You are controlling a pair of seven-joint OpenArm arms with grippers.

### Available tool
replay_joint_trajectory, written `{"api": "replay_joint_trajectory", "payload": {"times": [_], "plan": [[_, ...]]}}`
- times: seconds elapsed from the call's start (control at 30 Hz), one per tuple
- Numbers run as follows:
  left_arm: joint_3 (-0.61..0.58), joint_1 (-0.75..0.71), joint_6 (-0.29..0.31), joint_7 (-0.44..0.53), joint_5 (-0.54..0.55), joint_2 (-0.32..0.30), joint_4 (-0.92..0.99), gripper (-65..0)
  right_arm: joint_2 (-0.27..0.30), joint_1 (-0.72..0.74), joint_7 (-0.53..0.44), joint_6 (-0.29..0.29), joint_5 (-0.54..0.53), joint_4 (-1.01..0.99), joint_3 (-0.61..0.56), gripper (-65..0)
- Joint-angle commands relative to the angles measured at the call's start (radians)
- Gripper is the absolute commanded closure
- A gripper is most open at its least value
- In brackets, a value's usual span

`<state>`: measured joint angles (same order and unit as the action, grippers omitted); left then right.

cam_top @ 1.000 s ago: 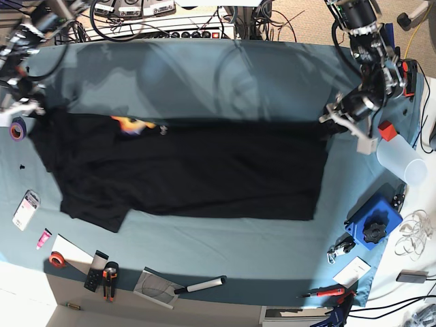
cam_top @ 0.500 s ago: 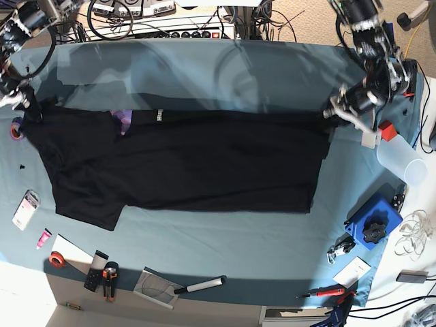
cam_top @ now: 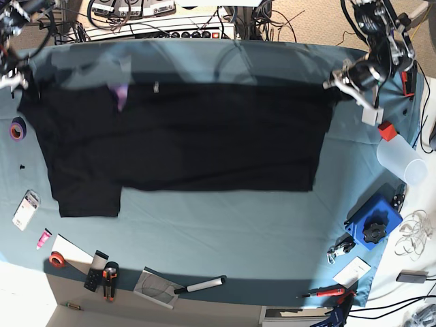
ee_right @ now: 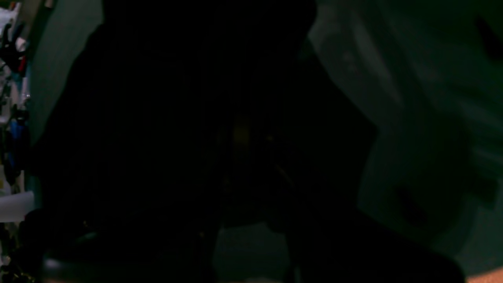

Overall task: Layout the t-shirt on the table in an organized manner, then fold the t-shirt properly
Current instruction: 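Pull the shirt edge taut with both grippers and release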

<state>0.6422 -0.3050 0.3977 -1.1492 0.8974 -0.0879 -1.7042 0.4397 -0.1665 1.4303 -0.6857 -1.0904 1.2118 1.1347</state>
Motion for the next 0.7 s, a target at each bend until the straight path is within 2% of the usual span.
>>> {"api": "replay_joint_trajectory", "payload": {"times": [0.0,0.1,0.2,0.4,0.5,0.6,0.63,0.67], "plan": [[0.024,-0.012,-0.003,0.01,-0.005,-0.013,-0.017,0.0,0.035,-0.001,-0.034,-0.006,-0.02,0.019,0.022,0.0],[0.063,-0.029,-0.003,-0.016,0.013,-0.013,-0.018,0.0,0.034,-0.013,-0.034,-0.006,-0.02,0.019,0.048,0.0],[0.069,-0.033,0.055,-0.051,0.035,-0.012,-0.017,0.0,0.027,-0.02,-0.034,-0.006,-0.022,0.019,0.047,0.0],[0.069,-0.033,0.061,-0.048,0.043,-0.013,-0.017,0.0,-0.024,-0.047,-0.034,-0.006,-0.039,0.018,0.043,0.0],[0.069,-0.033,0.101,-0.047,0.043,-0.013,-0.017,0.0,-0.026,-0.059,-0.034,-0.006,-0.038,0.019,0.03,0.0],[0.069,-0.033,0.101,-0.047,0.047,-0.013,-0.017,-18.7,-0.014,-0.079,-0.034,-0.01,-0.039,0.018,-0.019,0.0],[0.07,-0.033,0.101,-0.047,0.047,-0.013,-0.017,-24.1,-0.009,-0.086,-0.034,-0.012,-0.039,0.018,-0.042,-2.0],[0.07,-0.033,0.1,-0.048,0.046,-0.013,-0.017,-27.6,-0.005,-0.089,-0.034,-0.012,-0.037,0.018,-0.061,-7.2]]}}
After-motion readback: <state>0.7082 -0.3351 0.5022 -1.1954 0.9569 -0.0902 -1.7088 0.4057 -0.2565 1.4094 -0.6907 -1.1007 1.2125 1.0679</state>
